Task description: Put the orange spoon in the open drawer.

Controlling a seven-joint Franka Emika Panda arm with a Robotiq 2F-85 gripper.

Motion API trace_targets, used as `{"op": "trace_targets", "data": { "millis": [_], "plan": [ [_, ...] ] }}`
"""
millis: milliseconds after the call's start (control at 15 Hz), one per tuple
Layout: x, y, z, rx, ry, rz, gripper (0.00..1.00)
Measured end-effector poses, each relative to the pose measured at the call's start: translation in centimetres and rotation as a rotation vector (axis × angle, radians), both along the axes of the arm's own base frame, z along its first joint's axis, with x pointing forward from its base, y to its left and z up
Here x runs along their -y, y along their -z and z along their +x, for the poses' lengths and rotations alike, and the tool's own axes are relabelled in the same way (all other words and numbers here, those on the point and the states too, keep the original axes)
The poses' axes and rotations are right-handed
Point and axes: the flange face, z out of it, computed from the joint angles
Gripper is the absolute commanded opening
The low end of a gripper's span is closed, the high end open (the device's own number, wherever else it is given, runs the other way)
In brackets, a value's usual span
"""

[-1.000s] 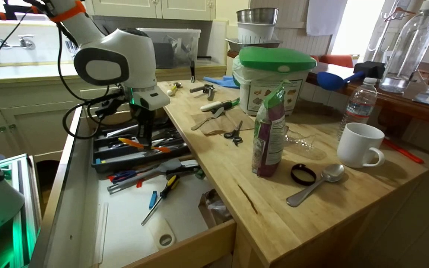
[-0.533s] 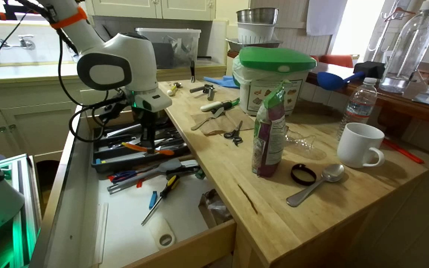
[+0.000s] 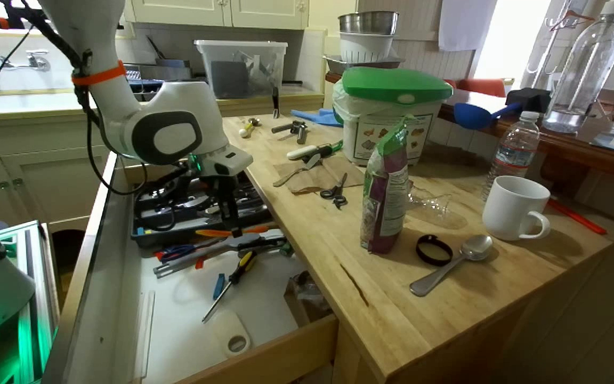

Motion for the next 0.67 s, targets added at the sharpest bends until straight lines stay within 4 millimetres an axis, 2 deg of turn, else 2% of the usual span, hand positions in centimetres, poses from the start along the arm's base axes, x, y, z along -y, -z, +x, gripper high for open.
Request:
{"op": "trace_targets", "data": {
  "millis": [133, 467, 667],
  "plan": [
    [-0.4, 0.4, 0.6, 0.042, -0.034, -0.003, 0.04],
    [-3.9, 2.5, 0.7, 0.050, -0.112, 0.041, 0.04],
    [-4.0, 3.4, 1.2, 0.039, -0.126, 0.036, 0.04]
  ]
}}
